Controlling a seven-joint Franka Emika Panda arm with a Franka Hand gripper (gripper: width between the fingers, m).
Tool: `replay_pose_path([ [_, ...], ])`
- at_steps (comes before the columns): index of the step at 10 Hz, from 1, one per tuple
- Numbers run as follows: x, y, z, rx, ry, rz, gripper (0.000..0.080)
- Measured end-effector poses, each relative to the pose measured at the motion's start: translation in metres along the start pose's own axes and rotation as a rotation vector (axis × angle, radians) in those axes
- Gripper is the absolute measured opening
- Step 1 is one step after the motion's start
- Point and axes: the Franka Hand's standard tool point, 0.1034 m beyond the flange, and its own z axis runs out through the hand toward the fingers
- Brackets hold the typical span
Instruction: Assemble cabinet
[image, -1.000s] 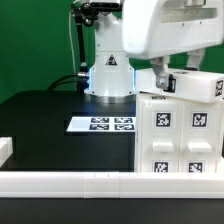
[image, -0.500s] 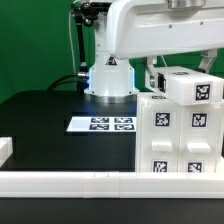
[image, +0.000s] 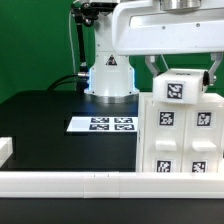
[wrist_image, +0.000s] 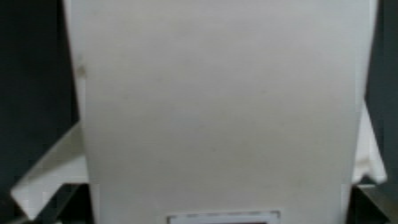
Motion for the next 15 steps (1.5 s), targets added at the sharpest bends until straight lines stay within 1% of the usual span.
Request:
replay_pose_path([
  [2,0.0005,0.0002,0.0003,0.002,-0.001,0.105,0.0553],
  [4,0.0004,-0.0007,0.0,0.011,-0.006,0.247,0.0553],
  [5,-0.001,-0.001,-0.0004,0.017,-0.013,0.384,0.0553],
  [7,-0.001,-0.0025,0.0017,0.074,-0.014,0.776,0.0553],
  [8,0.0014,-0.0047,0.002,0.113,-0.017,0.935,0.0553],
  [9,0.0039,-0.0053,0.0023,0.158,-0.006,1.038,0.0553],
  [10,0.0036,-0.0048,0.0027,0.18,-0.008,1.112,0.0553],
  [12,0.0026,-0.007,0.0025,0.189,-0.027,1.208,0.0553],
  [13,0.0027,-0.0069,0.0025,0.189,-0.025,1.188,0.0553],
  [14,0.002,-0.0075,0.003,0.189,-0.026,1.182,0.0604],
  [15,0.0016,-0.008,0.003,0.189,-0.025,1.176,0.0636],
])
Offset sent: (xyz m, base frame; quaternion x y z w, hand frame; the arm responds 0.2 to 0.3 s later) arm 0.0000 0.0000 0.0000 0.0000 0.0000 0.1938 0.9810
